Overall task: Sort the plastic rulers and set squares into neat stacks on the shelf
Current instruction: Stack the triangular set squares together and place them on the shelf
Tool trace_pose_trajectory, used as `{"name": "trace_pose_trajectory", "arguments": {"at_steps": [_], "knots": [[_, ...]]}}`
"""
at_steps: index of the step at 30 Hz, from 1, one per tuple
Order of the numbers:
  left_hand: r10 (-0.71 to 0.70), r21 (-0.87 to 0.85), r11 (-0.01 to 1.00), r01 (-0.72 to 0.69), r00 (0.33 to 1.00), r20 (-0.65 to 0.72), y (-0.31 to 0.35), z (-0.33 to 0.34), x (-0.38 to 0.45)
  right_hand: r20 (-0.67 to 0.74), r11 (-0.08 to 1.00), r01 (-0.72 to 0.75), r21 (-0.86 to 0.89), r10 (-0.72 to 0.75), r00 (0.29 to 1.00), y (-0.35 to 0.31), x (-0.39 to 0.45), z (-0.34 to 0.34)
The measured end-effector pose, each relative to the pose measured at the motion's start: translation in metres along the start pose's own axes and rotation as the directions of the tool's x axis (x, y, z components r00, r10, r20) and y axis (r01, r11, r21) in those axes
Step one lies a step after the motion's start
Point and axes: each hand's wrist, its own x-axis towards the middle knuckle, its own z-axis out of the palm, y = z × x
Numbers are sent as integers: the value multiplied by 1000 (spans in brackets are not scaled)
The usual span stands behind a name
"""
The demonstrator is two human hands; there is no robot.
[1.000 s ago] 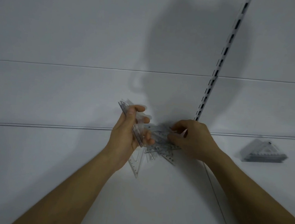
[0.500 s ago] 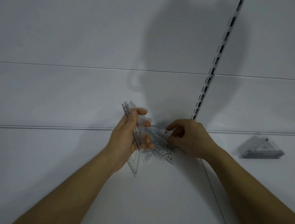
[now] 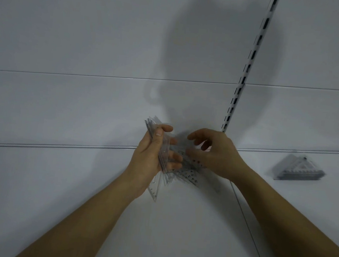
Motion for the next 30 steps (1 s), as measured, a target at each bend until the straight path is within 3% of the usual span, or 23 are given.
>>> {"name": "trace_pose_trajectory", "arguments": {"at_steps": [3, 8, 13, 16, 20, 23, 25, 27, 28, 30], "knots": [[0, -18, 1000, -1, 1000, -21, 0, -3, 0, 166, 980, 28, -199, 6, 986, 5, 0, 5], [-1, -23, 1000, 0, 1000, -31, 0, -3, 0, 181, 984, 51, -173, -19, 983, 5, 0, -6], [-7, -40, 999, 7, 1000, 2, 1, -3, -2, 386, 957, 8, -290, 109, 916, 17, 1, -38], [-20, -48, 999, 22, 999, 32, 0, -2, -4, 377, 957, -14, -289, 128, 918, 20, 2, -36], [-38, -22, 999, 39, 996, 75, -1, 1, -5, 379, 986, -51, -158, 108, 919, 20, 4, -37], [-48, -4, 999, 49, 994, 97, -2, 3, -7, 324, 991, -61, 119, 19, 946, 13, 1, -47], [-51, -9, 999, 52, 995, 90, -1, 5, -8, 253, 905, -64, 421, -50, 966, 4, -2, -51], [-59, -10, 998, 61, 994, 97, -2, 6, -9, 202, 707, -74, 703, -98, 975, -4, -4, -48], [-71, -7, 997, 72, 991, 113, -3, 7, -10, 162, 625, -52, 779, -121, 979, -6, -5, -42], [-113, 7, 994, 113, 979, 168, -4, 9, -13, 60, 595, 36, 803, -141, 988, -10, -6, -26]]}}
